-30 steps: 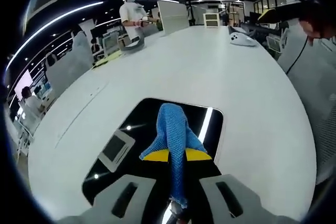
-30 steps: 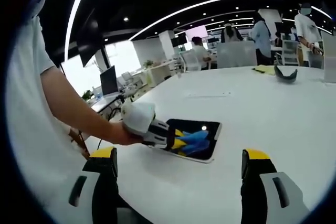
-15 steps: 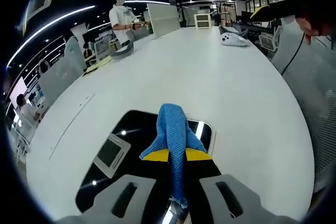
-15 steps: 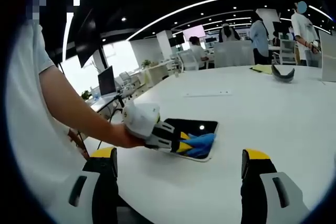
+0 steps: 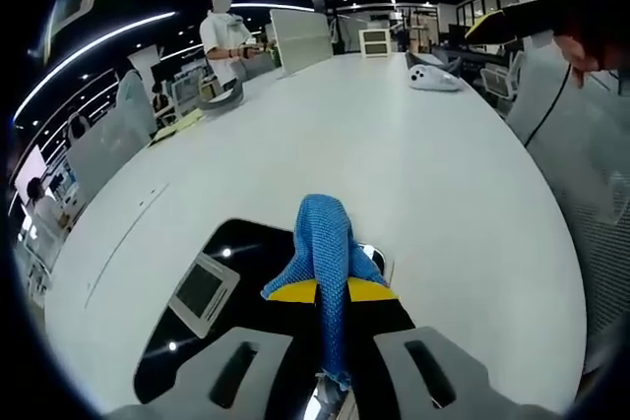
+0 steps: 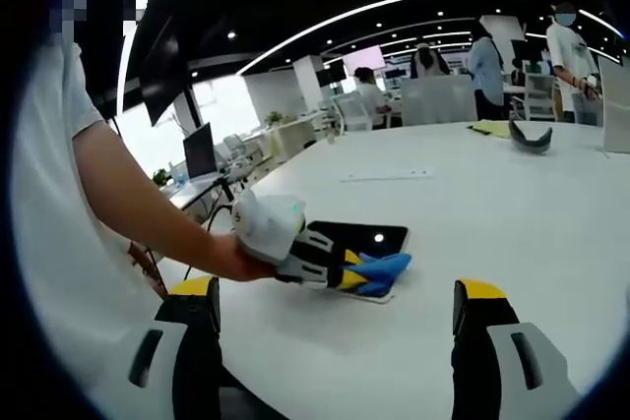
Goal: Wipe the mirror surface with the cleaning cloth until all visible marks leave the cleaned area.
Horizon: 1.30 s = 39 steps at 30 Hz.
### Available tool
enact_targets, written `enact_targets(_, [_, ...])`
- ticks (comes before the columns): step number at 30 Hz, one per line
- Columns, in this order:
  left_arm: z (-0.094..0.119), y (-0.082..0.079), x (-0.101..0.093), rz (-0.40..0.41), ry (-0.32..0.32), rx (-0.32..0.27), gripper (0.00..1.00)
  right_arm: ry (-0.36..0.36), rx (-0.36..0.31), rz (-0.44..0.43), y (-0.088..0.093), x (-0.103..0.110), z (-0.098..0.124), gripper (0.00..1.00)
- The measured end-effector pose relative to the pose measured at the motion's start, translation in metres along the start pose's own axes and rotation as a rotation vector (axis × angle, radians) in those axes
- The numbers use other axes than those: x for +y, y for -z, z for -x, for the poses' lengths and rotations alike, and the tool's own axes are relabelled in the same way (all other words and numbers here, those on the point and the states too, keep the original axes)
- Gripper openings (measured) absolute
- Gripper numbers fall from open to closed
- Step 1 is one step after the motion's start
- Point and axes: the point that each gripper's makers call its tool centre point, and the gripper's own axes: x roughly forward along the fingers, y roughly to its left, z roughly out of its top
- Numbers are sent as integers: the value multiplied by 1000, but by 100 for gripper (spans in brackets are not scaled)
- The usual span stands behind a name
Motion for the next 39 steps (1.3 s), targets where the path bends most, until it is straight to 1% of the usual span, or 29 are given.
enact_targets(14, [-8,-10,-11,-10,26,-14,6,17,0,-3,-1,-7,4,98])
enact_targets(23, [-11,-12,-15,6,29,-17,6,15,4,-7,2,-7,2,99])
enact_targets(34, [-12,-13,-16,-4,29,-25,6,24,1,-17,2,-10,1,99])
enact_targets(39, [-12,-13,-15,6,35,-29,6,24,1,-17,2,-10,-1,99])
